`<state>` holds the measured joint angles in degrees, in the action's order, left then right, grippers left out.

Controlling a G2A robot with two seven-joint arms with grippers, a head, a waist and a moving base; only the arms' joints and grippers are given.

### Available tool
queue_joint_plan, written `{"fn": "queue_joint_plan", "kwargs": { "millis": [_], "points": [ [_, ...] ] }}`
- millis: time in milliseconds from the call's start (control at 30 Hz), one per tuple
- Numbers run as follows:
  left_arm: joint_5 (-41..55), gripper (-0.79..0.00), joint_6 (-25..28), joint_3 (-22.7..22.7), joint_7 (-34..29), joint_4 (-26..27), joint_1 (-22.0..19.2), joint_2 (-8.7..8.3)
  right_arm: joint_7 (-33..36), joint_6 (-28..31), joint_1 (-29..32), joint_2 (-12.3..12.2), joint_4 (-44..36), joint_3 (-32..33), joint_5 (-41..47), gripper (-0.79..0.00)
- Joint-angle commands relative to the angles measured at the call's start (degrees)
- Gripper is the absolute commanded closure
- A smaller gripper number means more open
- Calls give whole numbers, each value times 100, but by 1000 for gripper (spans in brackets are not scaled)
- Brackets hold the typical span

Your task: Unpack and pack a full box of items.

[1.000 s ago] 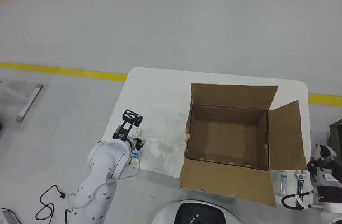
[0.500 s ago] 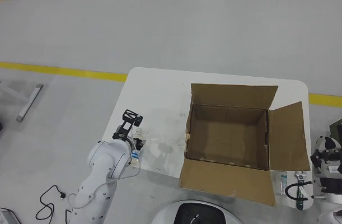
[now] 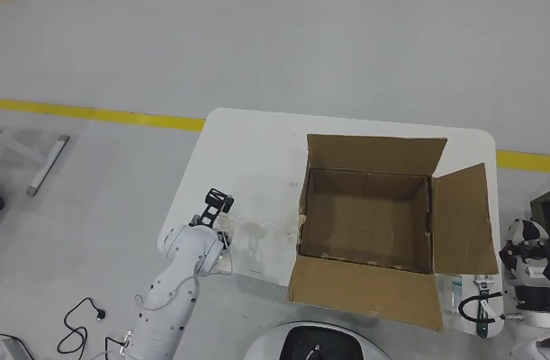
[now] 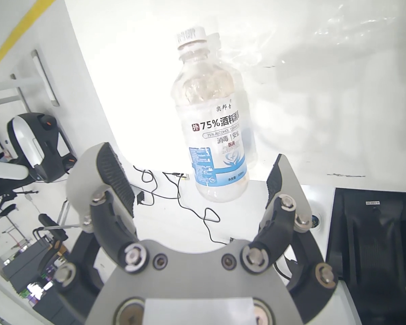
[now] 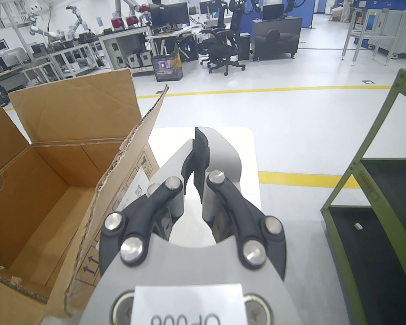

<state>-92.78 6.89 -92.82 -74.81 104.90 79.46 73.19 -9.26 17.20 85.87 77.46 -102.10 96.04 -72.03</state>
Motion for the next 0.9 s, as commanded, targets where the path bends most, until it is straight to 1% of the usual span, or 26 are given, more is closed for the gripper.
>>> {"fn": "queue_joint_plan", "kwargs": {
  "millis": [0,67,200,433,600,633,667,767,833,867],
  "points": [
    [40,-785,-32,24,-87,-229,-136,4,0,0,0,0,0,0,0,0],
    [204,-785,-38,41,-213,-527,-284,11,0,0,0,0,0,0,0,0],
    [91,-785,-158,61,-234,-1116,-621,6,0,0,0,0,0,0,0,0],
    [293,-785,-237,23,-317,-1480,-860,4,0,0,0,0,0,0,0,0],
    [202,-785,-276,105,-240,-1630,-909,2,0,0,0,0,0,0,0,0],
    [205,-566,-281,115,-237,-1655,-917,2,0,0,0,0,0,0,0,0],
    [213,-440,-284,120,-233,-1678,-928,2,0,0,0,0,0,0,0,0],
    [243,-206,-282,137,-267,-1740,-954,1,0,0,0,0,0,0,0,0],
    [251,-117,-261,156,-268,-1768,-965,-1,0,0,0,0,0,0,0,0],
    [241,-46,-255,169,-262,-1776,-967,-2,0,0,0,0,0,0,0,0]
  ]
}}
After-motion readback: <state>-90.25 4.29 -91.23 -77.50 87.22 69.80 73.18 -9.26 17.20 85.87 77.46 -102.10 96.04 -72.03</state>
